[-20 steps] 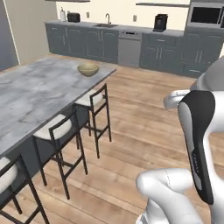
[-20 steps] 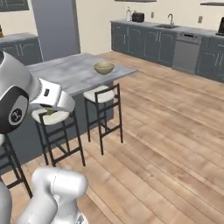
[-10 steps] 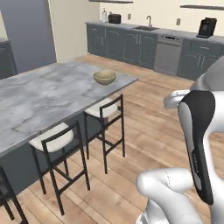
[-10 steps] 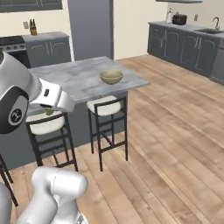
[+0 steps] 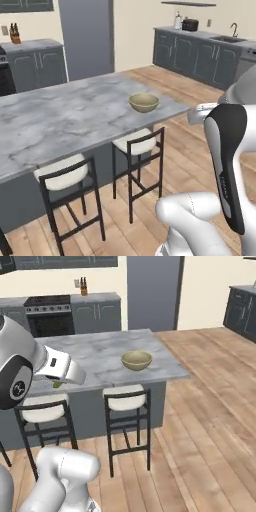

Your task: There is a bowl on the dining counter. Grab a lemon wedge from the fridge and place it in the bowl. Then get the liquor bottle and glass cup from the cabinet and place them next to the bowl.

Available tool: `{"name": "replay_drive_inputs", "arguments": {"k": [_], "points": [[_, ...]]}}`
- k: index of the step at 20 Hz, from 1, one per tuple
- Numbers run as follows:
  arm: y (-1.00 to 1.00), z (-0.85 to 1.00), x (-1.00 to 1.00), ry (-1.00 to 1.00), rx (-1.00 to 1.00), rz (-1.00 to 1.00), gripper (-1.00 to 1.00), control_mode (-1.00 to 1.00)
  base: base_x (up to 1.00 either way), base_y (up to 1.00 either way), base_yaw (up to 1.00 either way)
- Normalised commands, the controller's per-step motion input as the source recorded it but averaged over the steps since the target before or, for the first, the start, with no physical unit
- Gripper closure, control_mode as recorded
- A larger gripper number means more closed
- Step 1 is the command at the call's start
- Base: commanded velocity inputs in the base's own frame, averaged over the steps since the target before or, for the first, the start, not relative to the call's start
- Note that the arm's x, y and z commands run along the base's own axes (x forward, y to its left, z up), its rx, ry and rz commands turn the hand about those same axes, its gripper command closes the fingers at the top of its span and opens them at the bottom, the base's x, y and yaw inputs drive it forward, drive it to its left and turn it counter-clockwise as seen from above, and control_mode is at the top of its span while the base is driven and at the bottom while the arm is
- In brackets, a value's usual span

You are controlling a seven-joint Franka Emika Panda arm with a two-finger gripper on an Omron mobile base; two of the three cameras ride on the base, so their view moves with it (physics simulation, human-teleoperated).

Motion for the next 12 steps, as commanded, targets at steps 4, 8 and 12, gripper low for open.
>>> {"name": "replay_drive_inputs", "arguments": {"k": [4, 8, 12], "points": [[0.0, 0.0, 0.0, 0.0, 0.0, 0.0, 1.0, 1.0, 1.0, -0.54, 0.49], [0.0, 0.0, 0.0, 0.0, 0.0, 0.0, 1.0, 1.0, 1.0, -0.49, 0.51], [0.0, 0.0, 0.0, 0.0, 0.0, 0.0, 1.0, 1.0, 0.9, -0.59, 0.5]]}}
